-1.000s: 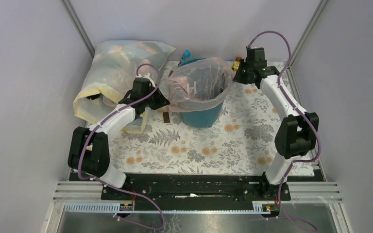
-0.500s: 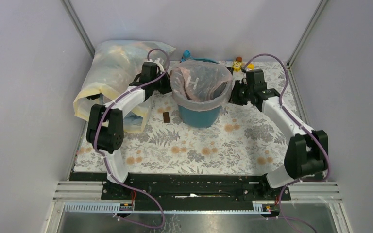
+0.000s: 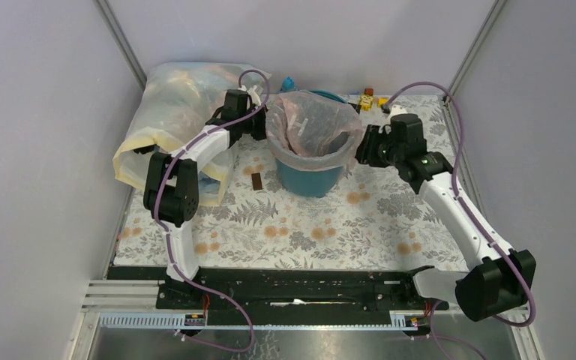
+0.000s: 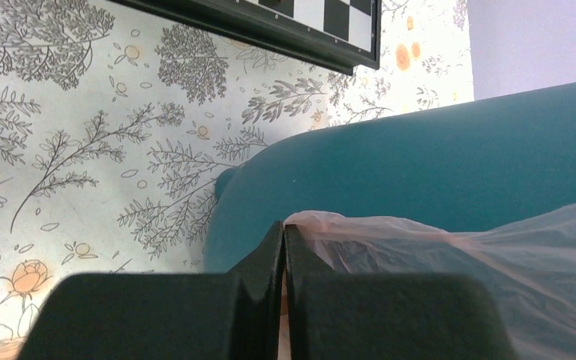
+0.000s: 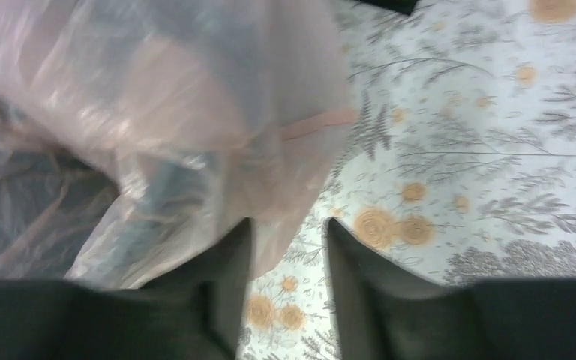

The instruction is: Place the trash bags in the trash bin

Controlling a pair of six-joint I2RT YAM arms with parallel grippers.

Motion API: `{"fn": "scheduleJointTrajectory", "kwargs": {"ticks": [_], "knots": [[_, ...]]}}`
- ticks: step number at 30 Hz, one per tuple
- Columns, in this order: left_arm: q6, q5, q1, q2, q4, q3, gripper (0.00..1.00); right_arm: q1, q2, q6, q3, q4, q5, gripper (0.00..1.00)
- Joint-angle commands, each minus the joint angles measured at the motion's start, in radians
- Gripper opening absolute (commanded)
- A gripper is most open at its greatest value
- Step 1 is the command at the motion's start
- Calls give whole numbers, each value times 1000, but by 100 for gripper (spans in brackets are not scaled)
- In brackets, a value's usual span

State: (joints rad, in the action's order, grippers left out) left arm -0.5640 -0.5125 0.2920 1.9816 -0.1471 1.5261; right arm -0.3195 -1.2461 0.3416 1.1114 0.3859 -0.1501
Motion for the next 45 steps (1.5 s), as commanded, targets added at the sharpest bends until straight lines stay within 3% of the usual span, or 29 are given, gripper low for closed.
{"fn": "scheduleJointTrajectory", "kwargs": {"ticks": [1,3,6,14,20,26,28,32,34,40,45], "knots": [[39,-15,12,-15,-25,64,0,88,55,-38,73,18,124,56],[42,-12,12,-11,-33,75,0,127,61,-34,94,11,156,64],[38,-10,12,-5,-37,82,0,177,43,-19,132,-32,140,67],[51,-2,10,23,-72,119,0,274,-148,-129,234,-192,-341,70],[67,-5,10,89,-140,213,0,393,-238,96,96,-706,-787,77],[66,-1,10,114,-153,239,0,383,-373,350,175,-1030,-1002,76],[65,0,10,116,-154,246,0,364,-396,301,234,-949,-1020,72],[58,-9,11,131,-158,270,0,299,-437,-32,407,-474,-953,70],[53,-20,14,140,-159,279,0,272,-455,-139,461,-318,-924,70],[52,-19,22,152,-167,293,0,265,-489,-226,497,-192,-906,72],[54,-5,22,148,-168,295,0,242,-509,-330,561,-59,-859,50]]}}
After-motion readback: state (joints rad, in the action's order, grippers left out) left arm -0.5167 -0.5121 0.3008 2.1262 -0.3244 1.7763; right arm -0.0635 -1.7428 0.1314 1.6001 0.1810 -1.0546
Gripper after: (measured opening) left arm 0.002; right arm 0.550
